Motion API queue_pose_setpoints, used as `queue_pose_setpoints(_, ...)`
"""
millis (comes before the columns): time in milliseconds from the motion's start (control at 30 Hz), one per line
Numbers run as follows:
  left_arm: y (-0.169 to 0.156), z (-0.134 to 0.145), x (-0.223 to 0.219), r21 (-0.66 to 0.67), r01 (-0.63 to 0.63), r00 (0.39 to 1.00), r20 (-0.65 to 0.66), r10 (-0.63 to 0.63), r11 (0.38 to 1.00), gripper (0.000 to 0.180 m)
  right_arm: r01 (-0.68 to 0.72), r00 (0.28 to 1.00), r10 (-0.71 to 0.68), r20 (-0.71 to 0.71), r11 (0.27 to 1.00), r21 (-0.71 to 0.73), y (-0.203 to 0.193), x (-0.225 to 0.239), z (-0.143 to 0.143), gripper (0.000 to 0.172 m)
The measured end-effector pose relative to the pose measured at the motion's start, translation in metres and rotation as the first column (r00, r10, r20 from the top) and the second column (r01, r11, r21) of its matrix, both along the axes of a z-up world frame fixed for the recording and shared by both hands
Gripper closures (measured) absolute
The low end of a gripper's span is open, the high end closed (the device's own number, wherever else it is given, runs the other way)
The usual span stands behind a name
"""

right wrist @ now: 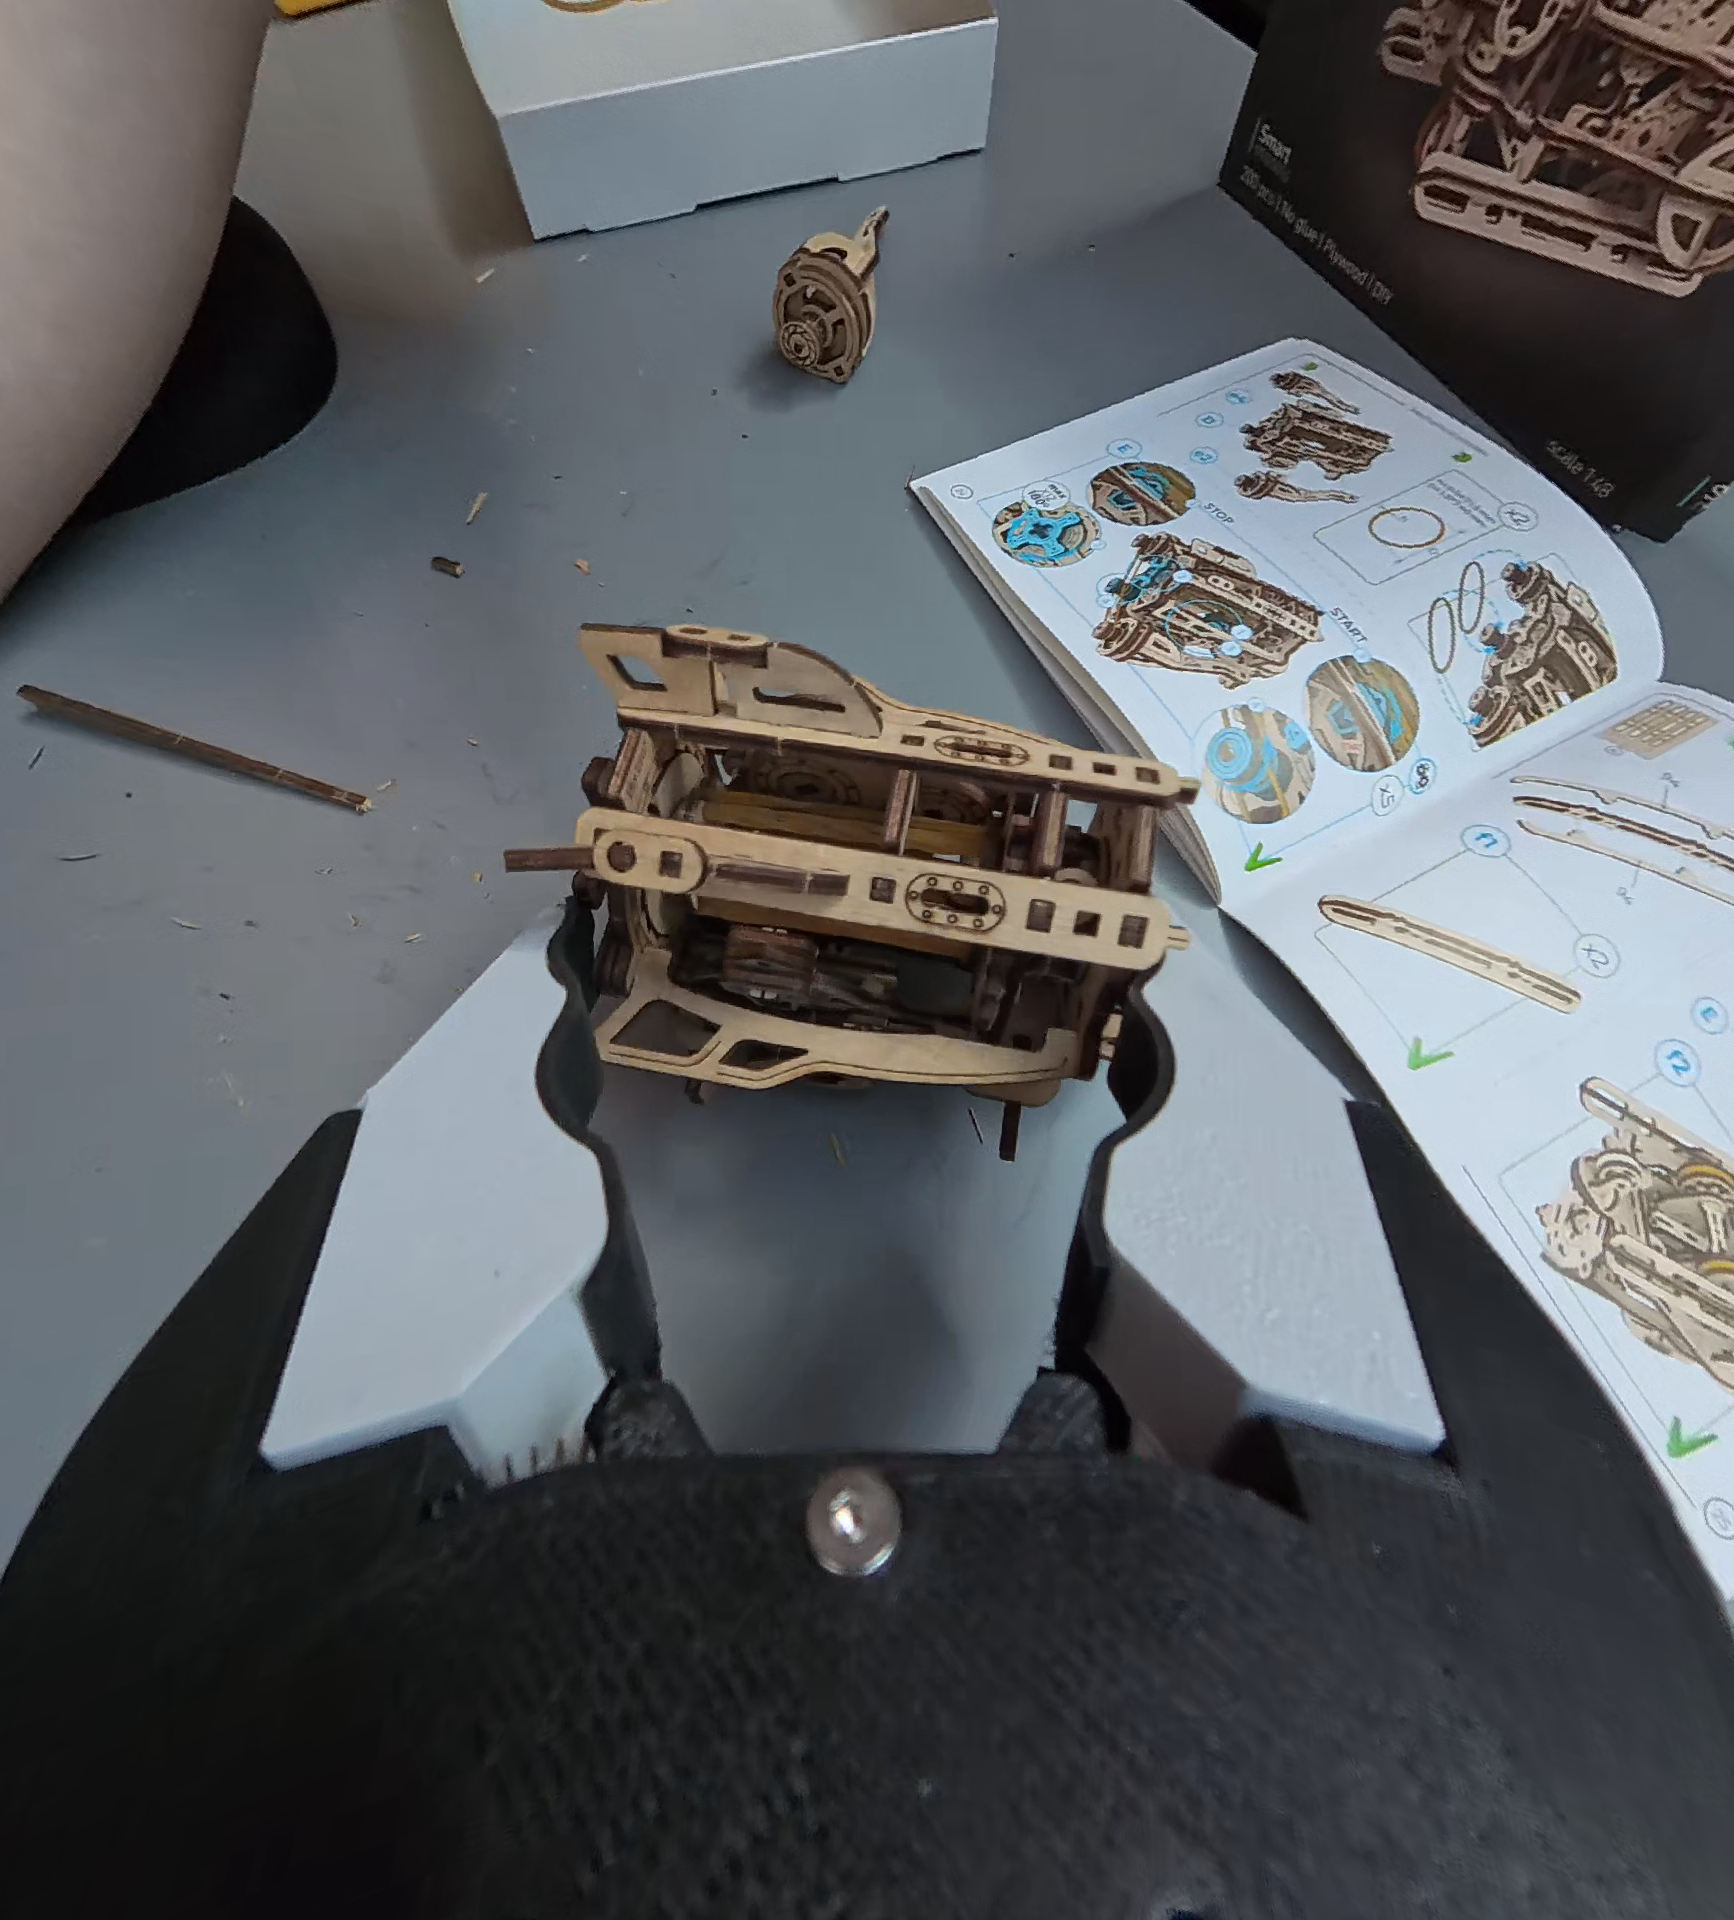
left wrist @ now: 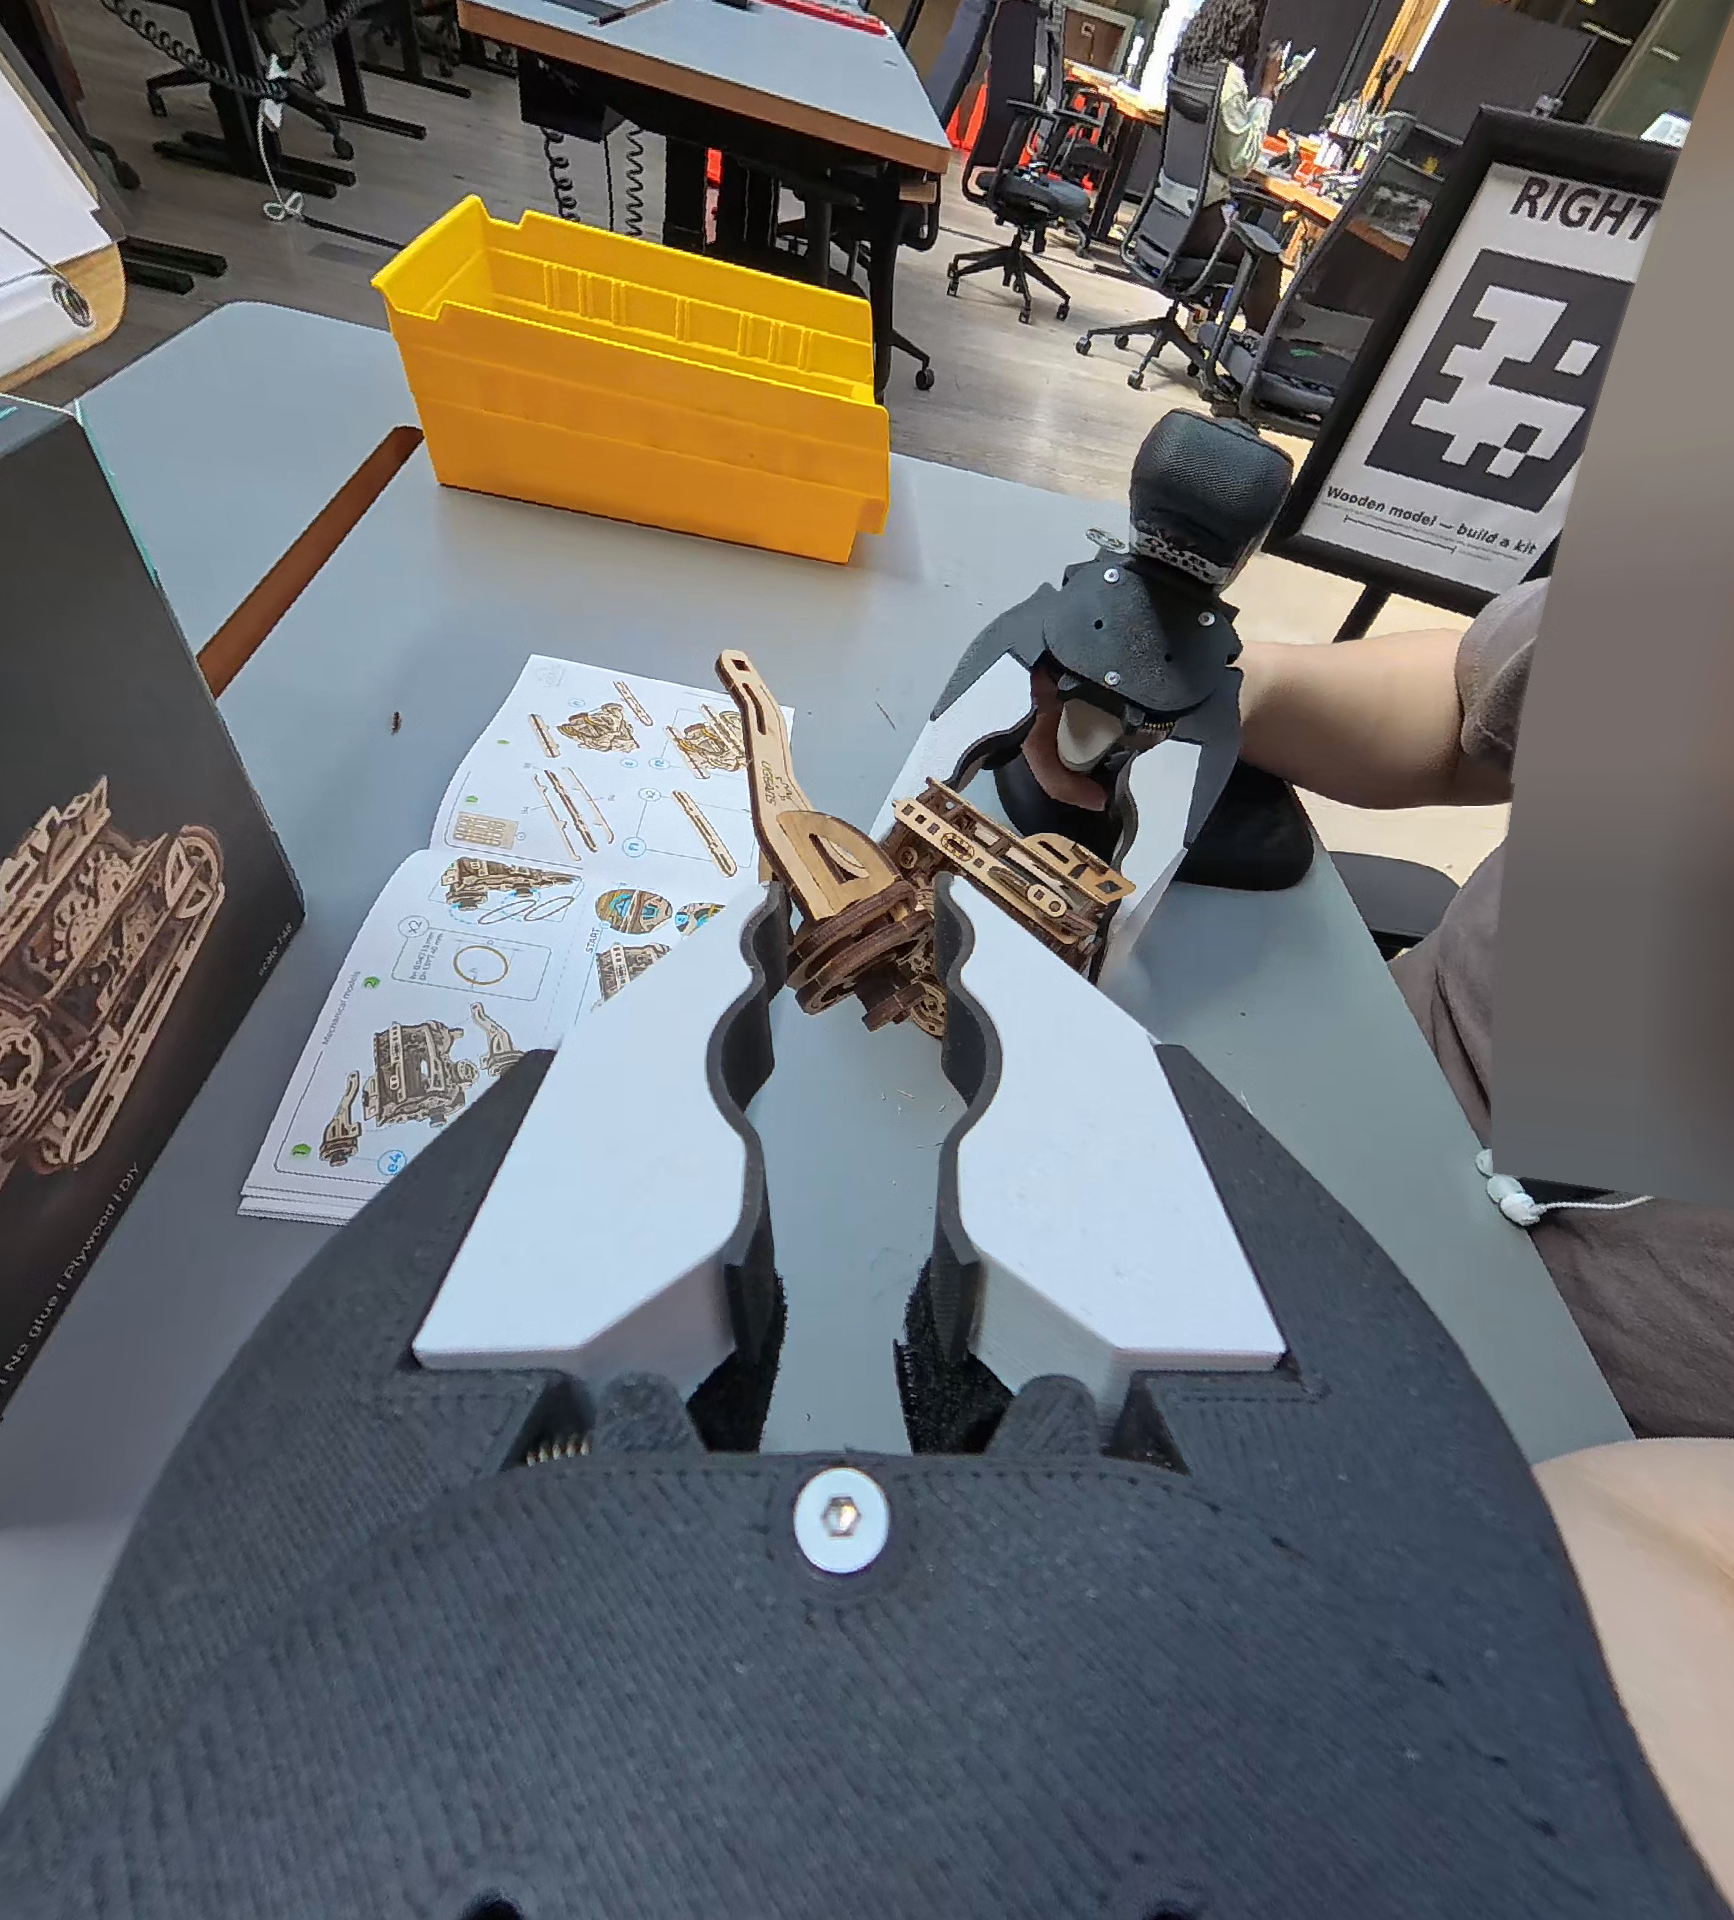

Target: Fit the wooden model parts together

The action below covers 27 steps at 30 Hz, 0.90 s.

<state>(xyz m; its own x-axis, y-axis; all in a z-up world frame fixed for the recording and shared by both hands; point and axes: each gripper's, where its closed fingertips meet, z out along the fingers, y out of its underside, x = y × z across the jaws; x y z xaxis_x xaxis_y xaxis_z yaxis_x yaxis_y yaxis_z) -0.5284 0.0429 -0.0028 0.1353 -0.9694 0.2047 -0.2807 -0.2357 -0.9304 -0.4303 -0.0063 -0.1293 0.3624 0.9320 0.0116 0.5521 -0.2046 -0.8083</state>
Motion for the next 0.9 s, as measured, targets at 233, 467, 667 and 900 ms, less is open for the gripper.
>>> queue_pose_setpoints(233,0.003,-0.004,0.000,-0.019,-0.007,1.000,-0.004,0.007,1.000,0.155,-0.242,0.970,0.242,-0.022,0.970,-0.005,-0.005,0.000,0.001,0.072)
queue_pose_setpoints(467,0.004,-0.007,0.001,-0.033,0.006,1.000,0.004,-0.006,0.999,0.155,-0.401,0.914,0.400,-0.069,0.916,0.005,-0.009,-0.001,0.002,0.073)
queue_pose_setpoints(667,0.006,-0.009,0.000,-0.050,0.009,1.000,0.020,-0.008,0.999,0.155,-0.474,0.875,0.472,-0.103,0.881,0.009,-0.008,0.000,0.003,0.073)
queue_pose_setpoints(900,0.010,-0.012,0.002,-0.060,-0.003,1.000,0.002,0.003,0.998,0.155,-0.455,0.884,0.451,-0.125,0.890,-0.005,-0.008,-0.001,0.003,0.071)
